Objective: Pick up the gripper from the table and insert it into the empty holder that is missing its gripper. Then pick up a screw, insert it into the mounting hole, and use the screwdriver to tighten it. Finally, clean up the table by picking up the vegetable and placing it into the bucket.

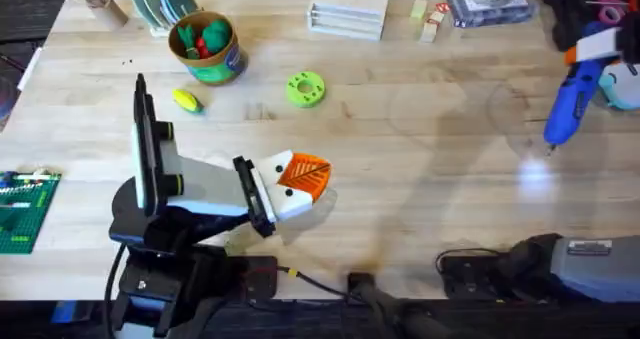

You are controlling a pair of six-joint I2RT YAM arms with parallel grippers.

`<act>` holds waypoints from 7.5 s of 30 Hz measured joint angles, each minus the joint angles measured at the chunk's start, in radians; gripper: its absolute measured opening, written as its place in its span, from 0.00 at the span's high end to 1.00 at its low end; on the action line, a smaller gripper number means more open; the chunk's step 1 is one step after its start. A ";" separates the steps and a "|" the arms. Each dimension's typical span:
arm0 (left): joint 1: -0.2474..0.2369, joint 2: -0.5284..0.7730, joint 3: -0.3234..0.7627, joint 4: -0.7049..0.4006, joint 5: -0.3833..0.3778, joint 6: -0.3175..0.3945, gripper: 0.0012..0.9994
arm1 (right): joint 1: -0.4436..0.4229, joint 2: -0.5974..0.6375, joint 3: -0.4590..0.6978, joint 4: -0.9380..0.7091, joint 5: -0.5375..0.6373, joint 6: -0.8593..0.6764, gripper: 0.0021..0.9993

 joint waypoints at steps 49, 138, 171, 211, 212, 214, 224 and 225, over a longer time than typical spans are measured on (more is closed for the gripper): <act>0.000 0.000 0.000 0.002 -0.016 0.000 1.00 | 0.070 -1.006 -0.637 0.616 -0.395 0.561 0.87; 0.000 0.000 0.000 0.002 -0.016 0.023 1.00 | 1.253 -0.432 -0.662 1.652 -0.494 0.728 0.91; 0.000 0.000 0.000 0.002 -0.016 0.023 1.00 | 1.244 -0.432 -0.662 1.670 -0.499 0.755 0.92; 0.000 0.000 0.000 0.002 -0.015 0.023 1.00 | 1.226 -0.407 -0.662 1.713 -0.498 0.789 0.93; 0.000 0.000 0.000 0.002 -0.016 0.023 1.00 | 1.229 -0.407 -0.662 1.712 -0.498 0.789 0.93; 0.000 0.000 0.000 0.002 -0.015 0.023 1.00 | 1.236 -0.407 -0.662 1.712 -0.498 0.790 0.93; 0.000 0.000 0.000 0.002 -0.016 0.023 1.00 | 1.240 -0.406 -0.662 1.670 -0.498 0.793 0.93; 0.000 0.000 0.000 0.002 -0.016 0.023 1.00 | 1.240 -0.407 -0.662 1.669 -0.498 0.793 0.93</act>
